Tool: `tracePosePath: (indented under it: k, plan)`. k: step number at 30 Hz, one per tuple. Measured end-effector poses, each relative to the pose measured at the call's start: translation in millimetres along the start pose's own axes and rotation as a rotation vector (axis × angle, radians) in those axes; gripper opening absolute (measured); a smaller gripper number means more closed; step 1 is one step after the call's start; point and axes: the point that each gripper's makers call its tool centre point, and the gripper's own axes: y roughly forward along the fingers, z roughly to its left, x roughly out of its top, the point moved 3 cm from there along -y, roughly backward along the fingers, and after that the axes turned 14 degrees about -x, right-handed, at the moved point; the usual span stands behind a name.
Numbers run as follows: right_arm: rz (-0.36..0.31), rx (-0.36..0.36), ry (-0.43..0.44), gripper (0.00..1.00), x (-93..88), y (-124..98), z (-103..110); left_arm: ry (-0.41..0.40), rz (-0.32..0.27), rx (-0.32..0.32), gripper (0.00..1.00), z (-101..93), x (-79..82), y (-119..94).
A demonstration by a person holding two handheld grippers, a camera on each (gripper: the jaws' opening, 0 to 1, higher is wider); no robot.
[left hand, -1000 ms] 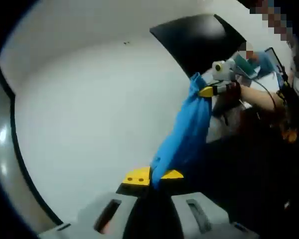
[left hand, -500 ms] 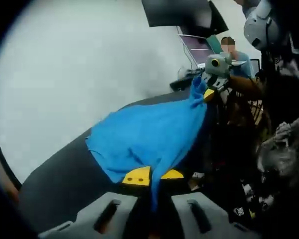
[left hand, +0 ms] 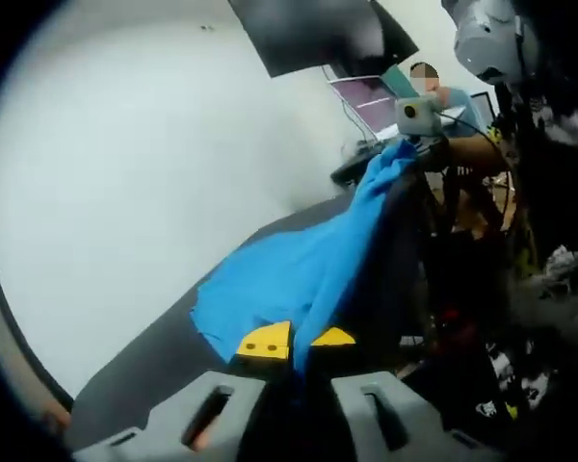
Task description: Spread out the cloth and fold it
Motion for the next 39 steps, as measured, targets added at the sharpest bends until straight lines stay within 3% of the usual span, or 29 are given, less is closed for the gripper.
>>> tracePosePath:
  k: [4, 6, 8, 10, 13, 16, 19, 23, 24, 29, 33, 34, 36, 37, 39]
  plan:
    - [0.063, 0.006, -0.021, 0.0, -3.9, -9.4, 1.2, 0.041, 0.003, -0.075, 0.0, -13.8, 4.2, 1.8]
    - [0.116, 0.036, -0.033, 0.0, -15.3, -18.4, 9.3, 0.08, 0.068, -0.127, 0.0, -25.9, -11.0, 4.4]
    - [0.139, 0.042, -0.009, 0.0, -26.1, -22.4, 18.0, 0.087, 0.139, -0.204, 0.0, -41.3, -37.4, 5.5]
    - [0.183, 0.064, 0.038, 0.01, -45.5, -26.7, 33.1, 0.01, 0.106, -0.186, 0.01, -45.8, -49.2, 6.5]
    - [0.203, 0.036, 0.025, 0.02, -62.8, -30.4, 40.5, -0.01, 0.054, -0.155, 0.08, -46.1, -49.3, 5.2]
    - [0.148, 0.006, 0.062, 0.08, -56.3, -30.6, 37.4, 0.024, 0.064, -0.122, 0.13, -39.3, -48.0, 6.0]
    - [0.132, 0.021, -0.005, 0.13, -49.9, -30.5, 35.8, 0.063, 0.043, -0.086, 0.22, -31.6, -43.8, 7.5]
    - [0.113, 0.056, -0.067, 0.13, -39.6, -34.3, 40.1, 0.071, 0.033, -0.11, 0.23, -32.9, -44.3, 9.8]
    - [0.114, 0.066, -0.084, 0.12, -39.3, -35.3, 40.8, 0.104, 0.044, -0.129, 0.21, -34.9, -45.1, 11.3]
    - [0.133, 0.085, -0.109, 0.01, -42.6, -38.2, 39.1, 0.108, 0.044, -0.162, 0.05, -31.7, -32.6, 8.2]
    - [0.075, 0.06, -0.059, 0.0, -23.6, -37.1, 30.0, 0.07, 0.01, -0.15, 0.01, -19.9, -11.8, 1.0]
    - [0.05, 0.04, -0.058, 0.0, -16.3, -35.1, 25.1, 0.044, -0.01, -0.151, 0.0, -16.8, -4.9, -0.8]
    - [0.015, -0.033, -0.048, 0.0, -1.1, -30.2, 10.1, -0.116, -0.121, -0.148, 0.0, -5.9, 13.7, -4.0]
    - [-0.012, -0.071, -0.037, 0.0, 7.8, -28.2, 1.8, -0.15, -0.16, -0.119, 0.0, 3.4, 21.8, -6.0]
    - [-0.058, -0.119, -0.014, 0.0, 27.3, -25.4, -10.8, -0.125, -0.169, -0.024, 0.0, 24.1, 34.7, -12.1]
